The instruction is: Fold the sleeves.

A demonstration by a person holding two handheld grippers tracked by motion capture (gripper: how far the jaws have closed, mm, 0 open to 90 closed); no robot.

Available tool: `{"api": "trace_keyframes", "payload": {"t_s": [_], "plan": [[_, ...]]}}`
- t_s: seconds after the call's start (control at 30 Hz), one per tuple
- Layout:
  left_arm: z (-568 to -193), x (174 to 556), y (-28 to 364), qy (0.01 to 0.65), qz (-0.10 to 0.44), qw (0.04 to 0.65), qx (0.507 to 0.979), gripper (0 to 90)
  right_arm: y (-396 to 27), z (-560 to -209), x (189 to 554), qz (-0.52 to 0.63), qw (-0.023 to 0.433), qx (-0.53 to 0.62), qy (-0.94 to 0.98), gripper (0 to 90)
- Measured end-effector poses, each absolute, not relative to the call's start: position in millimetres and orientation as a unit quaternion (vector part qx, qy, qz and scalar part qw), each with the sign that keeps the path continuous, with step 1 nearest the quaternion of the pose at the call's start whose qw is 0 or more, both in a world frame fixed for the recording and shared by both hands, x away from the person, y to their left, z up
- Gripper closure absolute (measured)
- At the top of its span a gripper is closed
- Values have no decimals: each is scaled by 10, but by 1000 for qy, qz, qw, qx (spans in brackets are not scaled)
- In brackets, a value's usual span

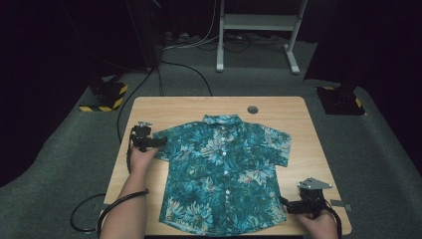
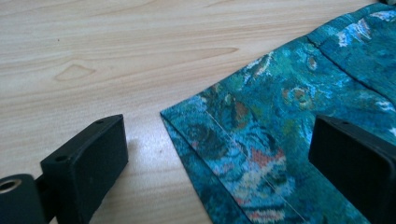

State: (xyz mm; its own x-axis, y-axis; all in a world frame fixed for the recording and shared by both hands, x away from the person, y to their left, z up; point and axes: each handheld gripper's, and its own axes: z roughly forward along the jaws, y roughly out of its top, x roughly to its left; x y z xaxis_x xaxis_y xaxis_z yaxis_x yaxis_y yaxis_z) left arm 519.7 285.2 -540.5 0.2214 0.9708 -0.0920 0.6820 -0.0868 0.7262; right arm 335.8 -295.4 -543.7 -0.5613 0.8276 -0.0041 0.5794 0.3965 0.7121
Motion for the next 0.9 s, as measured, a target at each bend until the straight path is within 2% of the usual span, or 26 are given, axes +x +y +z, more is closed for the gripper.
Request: {"api": "trace_keyframes", "payload": {"t_s": [0.2,0.3,0.37,0.43,0.47,0.6,0.77,0.8,0.9], "plan": [[-5405,5213,2855,585,228,334,703,129,-2953,-5437,3357,340,182,431,816,0],[-5404,5177,2845,579,241,338,702,288,-2953,-5437,3357,340,182,430,816,0],[-5405,5174,2836,577,244,336,704,343,-2952,-5437,3356,340,182,430,816,0],[-5406,5154,2804,566,255,329,711,439,-2951,-5437,3355,340,182,430,816,0],[-5408,5145,2795,564,257,331,711,439,-2951,-5437,3355,340,182,430,816,0],[-5408,5118,2788,562,260,335,711,613,-2951,-5437,3355,340,181,430,817,0],[-5408,5095,2751,555,260,338,715,734,-2951,-5437,3355,340,181,429,817,0],[-5406,5090,2741,554,258,339,715,734,-2951,-5437,3355,340,181,429,817,0],[-5400,5083,2719,560,251,340,712,839,-2951,-5437,3355,340,181,429,817,0]]}}
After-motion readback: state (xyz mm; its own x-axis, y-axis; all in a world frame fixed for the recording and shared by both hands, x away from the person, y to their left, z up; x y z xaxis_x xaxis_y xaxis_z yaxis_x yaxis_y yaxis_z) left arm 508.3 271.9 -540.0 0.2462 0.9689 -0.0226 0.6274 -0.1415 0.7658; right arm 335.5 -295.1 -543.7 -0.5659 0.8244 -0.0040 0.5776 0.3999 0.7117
